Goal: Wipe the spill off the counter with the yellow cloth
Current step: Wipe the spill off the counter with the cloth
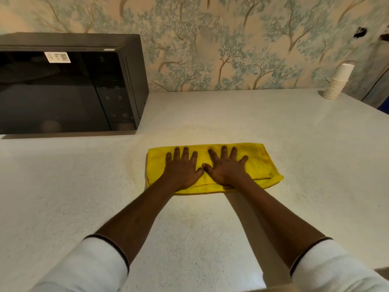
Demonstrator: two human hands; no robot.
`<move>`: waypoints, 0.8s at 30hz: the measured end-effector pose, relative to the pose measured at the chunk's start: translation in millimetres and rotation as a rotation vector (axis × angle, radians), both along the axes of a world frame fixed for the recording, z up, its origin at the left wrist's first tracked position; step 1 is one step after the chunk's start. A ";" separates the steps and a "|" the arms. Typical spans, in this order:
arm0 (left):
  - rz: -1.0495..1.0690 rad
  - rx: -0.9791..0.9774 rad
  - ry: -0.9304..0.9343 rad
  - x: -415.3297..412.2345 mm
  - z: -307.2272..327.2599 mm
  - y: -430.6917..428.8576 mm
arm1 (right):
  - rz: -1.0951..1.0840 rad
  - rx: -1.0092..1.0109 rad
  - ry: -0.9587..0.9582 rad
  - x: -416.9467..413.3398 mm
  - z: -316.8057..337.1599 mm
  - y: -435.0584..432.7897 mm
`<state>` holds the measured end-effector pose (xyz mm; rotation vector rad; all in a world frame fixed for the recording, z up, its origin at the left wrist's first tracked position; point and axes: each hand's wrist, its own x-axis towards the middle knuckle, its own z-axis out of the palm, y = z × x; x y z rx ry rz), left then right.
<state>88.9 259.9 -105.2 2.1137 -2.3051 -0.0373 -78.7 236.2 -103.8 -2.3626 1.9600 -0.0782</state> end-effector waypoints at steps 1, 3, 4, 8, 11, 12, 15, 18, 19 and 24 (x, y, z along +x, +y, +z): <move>0.000 -0.002 0.003 -0.9 0.8 -7.1 | -0.006 0.001 -0.001 -0.3 0.4 -6.9; 0.000 -0.003 0.009 -1.0 1.5 -21.2 | -0.011 0.003 -0.002 0.5 1.1 -21.2; 0.001 -0.003 0.011 0.0 1.7 -27.9 | -0.010 0.006 -0.003 1.4 1.5 -28.1; 0.014 -0.010 0.006 11.5 1.7 -52.0 | 0.004 0.018 -0.004 13.0 5.0 -54.5; 0.045 -0.027 0.005 27.6 -0.8 -63.5 | 0.032 0.031 0.003 29.4 6.8 -68.1; 0.055 -0.034 0.004 33.9 -2.1 -65.3 | 0.045 0.033 0.006 35.3 7.1 -70.5; 0.084 -0.045 -0.001 50.9 -4.8 -64.9 | 0.083 0.033 0.004 51.0 7.0 -73.4; 0.109 -0.039 -0.003 60.3 -4.4 -57.8 | 0.116 0.036 0.007 60.0 6.9 -68.6; 0.115 -0.038 -0.003 61.9 -4.6 -54.3 | 0.127 0.033 0.009 61.6 6.4 -65.8; 0.128 -0.015 -0.009 66.2 -4.6 -29.6 | 0.175 0.021 0.022 64.6 4.7 -44.3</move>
